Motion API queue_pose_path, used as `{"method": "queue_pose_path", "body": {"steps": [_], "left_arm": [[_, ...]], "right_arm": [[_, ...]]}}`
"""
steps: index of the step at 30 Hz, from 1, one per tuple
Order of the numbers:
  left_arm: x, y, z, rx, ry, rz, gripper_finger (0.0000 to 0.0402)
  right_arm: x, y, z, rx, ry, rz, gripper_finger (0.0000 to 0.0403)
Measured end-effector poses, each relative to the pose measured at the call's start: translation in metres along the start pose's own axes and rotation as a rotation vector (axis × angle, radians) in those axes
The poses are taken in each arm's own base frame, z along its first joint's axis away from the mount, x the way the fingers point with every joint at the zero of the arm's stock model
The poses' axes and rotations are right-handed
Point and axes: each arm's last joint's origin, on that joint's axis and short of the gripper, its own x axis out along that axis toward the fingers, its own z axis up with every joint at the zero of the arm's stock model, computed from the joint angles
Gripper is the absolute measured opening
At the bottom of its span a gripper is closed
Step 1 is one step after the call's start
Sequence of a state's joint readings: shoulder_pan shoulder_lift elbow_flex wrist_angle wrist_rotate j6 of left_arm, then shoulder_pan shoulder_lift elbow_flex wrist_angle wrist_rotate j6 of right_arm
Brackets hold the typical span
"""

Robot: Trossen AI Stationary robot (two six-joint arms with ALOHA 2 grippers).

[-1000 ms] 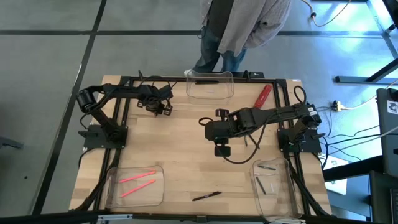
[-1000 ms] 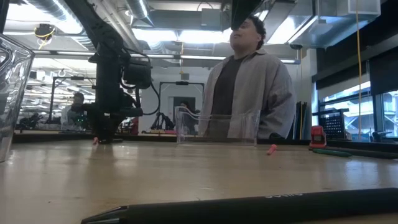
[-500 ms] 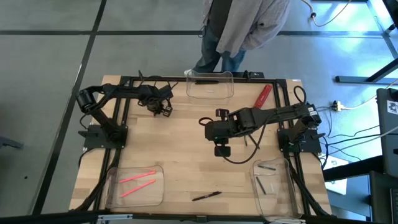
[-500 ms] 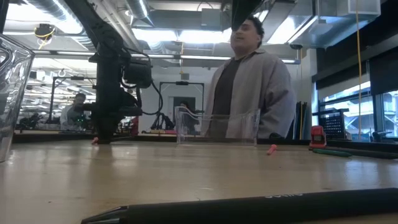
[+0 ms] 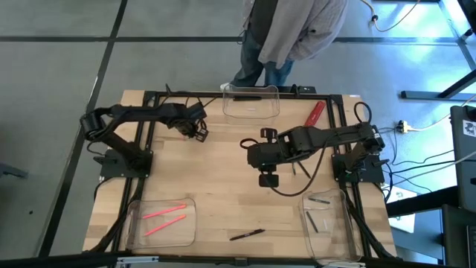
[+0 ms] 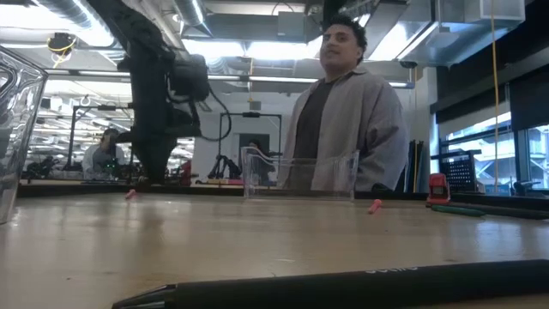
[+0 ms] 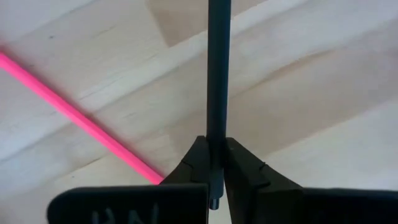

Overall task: Sort crayons/erasers/pens/pencils in bins
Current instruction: Put the black pen into the top transparent bin

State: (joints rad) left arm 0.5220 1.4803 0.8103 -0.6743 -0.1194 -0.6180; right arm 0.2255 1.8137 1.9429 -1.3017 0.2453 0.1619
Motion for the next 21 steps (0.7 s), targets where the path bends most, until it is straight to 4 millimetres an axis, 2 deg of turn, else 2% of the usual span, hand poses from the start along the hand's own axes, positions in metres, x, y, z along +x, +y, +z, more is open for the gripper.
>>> {"method": "queue_pose_path", "body": {"steps": [8,15,21], "left_arm": [[-0.031,-0.010,-0.010,0.083,-0.106,-0.093,0.0010],[-0.060,-0.020,-0.024,0.175,-0.232,-0.163,0.0010],[-0.080,-0.034,-0.029,0.323,-0.385,-0.277,0.0010]], "right_arm": [[-0.022,-0.002,0.003,0.020,-0.055,-0.119,0.0104],[-0.023,-0.008,-0.004,0.084,-0.017,-0.282,0.0103],[-0.024,-0.011,-0.008,0.093,-0.001,-0.374,0.0103]]}}
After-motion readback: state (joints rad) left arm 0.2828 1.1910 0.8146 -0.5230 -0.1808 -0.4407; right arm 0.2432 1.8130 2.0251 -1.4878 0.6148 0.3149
